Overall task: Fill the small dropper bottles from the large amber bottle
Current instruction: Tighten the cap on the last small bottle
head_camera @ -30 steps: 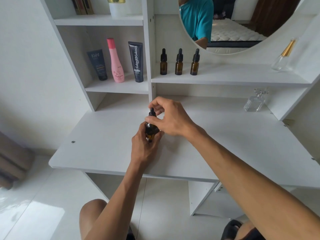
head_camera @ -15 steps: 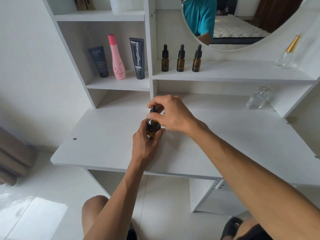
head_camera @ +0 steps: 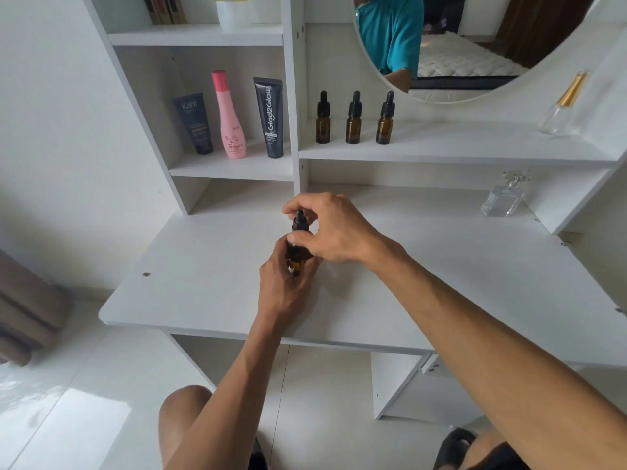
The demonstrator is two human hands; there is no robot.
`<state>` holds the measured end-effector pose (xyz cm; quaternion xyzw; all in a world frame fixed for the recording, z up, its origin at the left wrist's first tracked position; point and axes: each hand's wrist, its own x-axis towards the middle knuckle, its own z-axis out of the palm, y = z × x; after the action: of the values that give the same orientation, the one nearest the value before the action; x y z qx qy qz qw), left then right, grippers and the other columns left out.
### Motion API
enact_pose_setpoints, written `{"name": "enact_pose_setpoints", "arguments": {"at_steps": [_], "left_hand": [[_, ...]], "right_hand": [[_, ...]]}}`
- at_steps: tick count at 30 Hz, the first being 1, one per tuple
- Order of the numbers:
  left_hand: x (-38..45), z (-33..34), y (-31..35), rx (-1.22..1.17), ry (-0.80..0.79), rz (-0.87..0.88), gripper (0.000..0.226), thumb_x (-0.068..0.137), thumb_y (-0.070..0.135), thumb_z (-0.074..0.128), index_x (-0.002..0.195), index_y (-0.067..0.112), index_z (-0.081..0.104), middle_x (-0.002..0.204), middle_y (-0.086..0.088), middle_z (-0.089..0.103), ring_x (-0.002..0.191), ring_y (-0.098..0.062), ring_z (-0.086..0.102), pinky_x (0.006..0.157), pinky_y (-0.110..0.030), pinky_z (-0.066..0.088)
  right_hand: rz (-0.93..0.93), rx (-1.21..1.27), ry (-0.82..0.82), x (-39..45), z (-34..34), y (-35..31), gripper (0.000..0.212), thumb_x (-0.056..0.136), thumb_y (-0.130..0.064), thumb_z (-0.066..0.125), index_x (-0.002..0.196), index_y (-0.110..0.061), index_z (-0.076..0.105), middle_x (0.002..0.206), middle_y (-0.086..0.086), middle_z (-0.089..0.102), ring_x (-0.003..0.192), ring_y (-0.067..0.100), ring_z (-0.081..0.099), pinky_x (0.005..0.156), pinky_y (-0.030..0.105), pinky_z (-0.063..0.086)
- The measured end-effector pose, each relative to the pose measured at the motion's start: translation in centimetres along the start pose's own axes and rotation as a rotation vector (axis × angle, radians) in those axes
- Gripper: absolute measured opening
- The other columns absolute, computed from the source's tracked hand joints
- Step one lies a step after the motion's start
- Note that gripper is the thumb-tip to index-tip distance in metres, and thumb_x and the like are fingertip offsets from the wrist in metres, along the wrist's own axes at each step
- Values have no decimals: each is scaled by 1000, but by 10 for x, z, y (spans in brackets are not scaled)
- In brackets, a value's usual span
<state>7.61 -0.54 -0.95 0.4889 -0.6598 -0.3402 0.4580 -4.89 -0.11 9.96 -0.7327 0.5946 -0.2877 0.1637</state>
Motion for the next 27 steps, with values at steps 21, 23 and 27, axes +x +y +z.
{"name": "enact_pose_setpoints", "arguments": {"at_steps": [21,23,27], "left_hand": [[1,1,0,28,4,-9,32,86,31,68,115,21,59,94,13,69,81,2,64,67,-7,46],[1,1,0,32,1,-6,28,87,27,68,112,20,59,90,14,68,79,6,63,66,-6,44],[1,0,-2,36,2,1,33,87,25,70,118,20,59,92,15,68,80,10,62,66,-5,44]], "right_hand": [[33,-20,79,-3,6,-1,37,82,-29,78,116,-18,67,105,4,72,96,21,66,89,39,57],[40,-33,87,-3,7,-2,41,80,-34,80,115,-18,66,105,5,71,94,23,66,86,40,57],[35,1,29,-3,4,1,43,83,-23,77,124,-20,63,113,4,71,104,20,66,94,36,56]]}}
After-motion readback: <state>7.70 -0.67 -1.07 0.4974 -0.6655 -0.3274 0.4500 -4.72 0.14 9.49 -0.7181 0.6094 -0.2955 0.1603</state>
